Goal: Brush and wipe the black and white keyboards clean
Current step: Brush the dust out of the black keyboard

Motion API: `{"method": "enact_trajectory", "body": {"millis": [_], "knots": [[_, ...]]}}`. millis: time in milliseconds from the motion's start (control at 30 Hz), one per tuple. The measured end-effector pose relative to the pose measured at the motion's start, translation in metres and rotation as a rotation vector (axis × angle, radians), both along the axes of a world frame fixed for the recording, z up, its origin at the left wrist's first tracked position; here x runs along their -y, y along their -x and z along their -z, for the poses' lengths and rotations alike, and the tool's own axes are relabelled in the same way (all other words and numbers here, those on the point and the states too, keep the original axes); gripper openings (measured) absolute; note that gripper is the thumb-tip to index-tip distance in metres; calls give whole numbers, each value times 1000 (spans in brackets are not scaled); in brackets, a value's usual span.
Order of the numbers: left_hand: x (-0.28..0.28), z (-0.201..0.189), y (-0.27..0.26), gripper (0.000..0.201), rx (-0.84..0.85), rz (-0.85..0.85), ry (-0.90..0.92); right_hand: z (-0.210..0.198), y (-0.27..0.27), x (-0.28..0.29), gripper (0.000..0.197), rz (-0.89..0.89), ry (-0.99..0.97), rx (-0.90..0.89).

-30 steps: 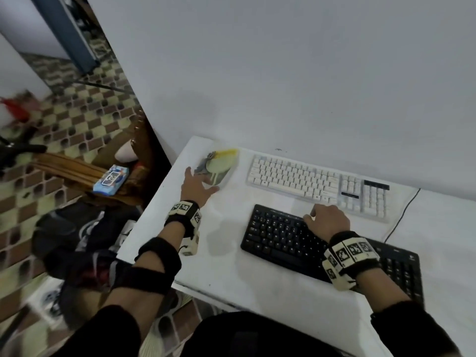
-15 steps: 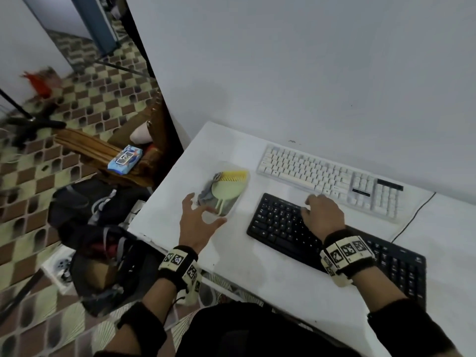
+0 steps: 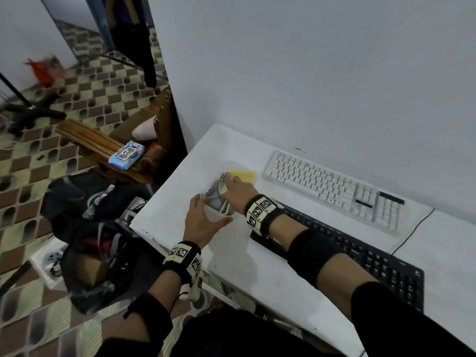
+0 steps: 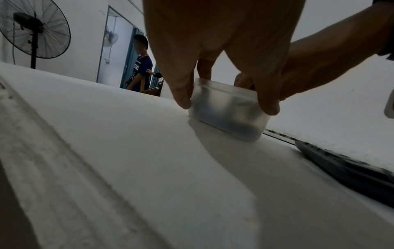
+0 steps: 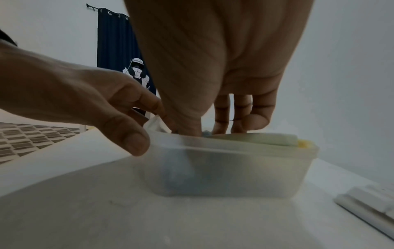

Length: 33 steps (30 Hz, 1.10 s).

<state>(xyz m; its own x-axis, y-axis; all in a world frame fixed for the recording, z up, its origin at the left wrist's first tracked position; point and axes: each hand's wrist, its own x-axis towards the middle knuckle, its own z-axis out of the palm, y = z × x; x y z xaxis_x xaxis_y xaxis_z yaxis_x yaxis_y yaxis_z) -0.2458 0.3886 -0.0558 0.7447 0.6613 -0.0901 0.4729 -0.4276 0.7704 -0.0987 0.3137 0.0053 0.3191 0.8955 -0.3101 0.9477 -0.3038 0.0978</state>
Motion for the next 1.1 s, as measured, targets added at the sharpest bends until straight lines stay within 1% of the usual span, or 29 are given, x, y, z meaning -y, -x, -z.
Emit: {"method": "enact_trajectory", "body": {"millis": [33,100,167,267,367,433,467,533,567,600,633,667,733,800,833,867,900,933,1000,1033,1100], "knots": [[0,1,0,88,7,-1,-2,2,1,-2,35,5,7,19],[-1,1,0,84,27,-5,-11,6,0,2,35,2,-75,30],[-3,1,-1,85,31,-14,-27,3,-1,15,35,9,-266,-7],[-4,-1,-8,90,18,-16,-52,-5,-7,45,36,82,-643,-141],[-6,-4,-16,95,-23,13,-40,-17,-14,85,25,227,-1025,-297],[-3,-6,-18,95,-7,4,-67,-25,-21,115,22,372,-1184,-373],[2,-6,-19,91,50,7,-144,-28,-25,130,22,453,-1227,-403],[20,-12,-22,66,210,41,-354,-30,-35,159,20,611,-1271,-464],[31,-17,-25,53,264,77,-418,-27,-41,172,18,683,-1281,-487],[43,-21,-29,43,296,145,-425,-24,-47,185,16,749,-1291,-502],[54,-25,-33,35,297,231,-383,-18,-53,198,13,818,-1296,-513],[62,-25,-38,30,269,322,-315,-12,-58,212,12,892,-1299,-530],[72,-17,-51,30,171,455,-193,-2,-67,239,12,1059,-1275,-581],[77,-9,-68,46,-16,479,-129,6,-71,269,14,1236,-1218,-566],[78,-7,-76,55,-119,461,-72,9,-71,285,15,1327,-1190,-540],[79,-5,-83,60,-189,427,-13,12,-71,302,17,1416,-1162,-515],[81,-4,-89,60,-219,398,22,16,-70,319,20,1495,-1128,-492],[83,-5,-94,54,-217,381,43,19,-69,336,23,1559,-1090,-468],[85,-3,-103,29,-188,359,52,25,-63,362,30,1642,-1010,-423],[86,-5,-107,20,-191,345,62,27,-60,374,33,1675,-974,-399],[86,-4,-115,17,-231,322,98,30,-52,393,35,1735,-906,-341]]}}
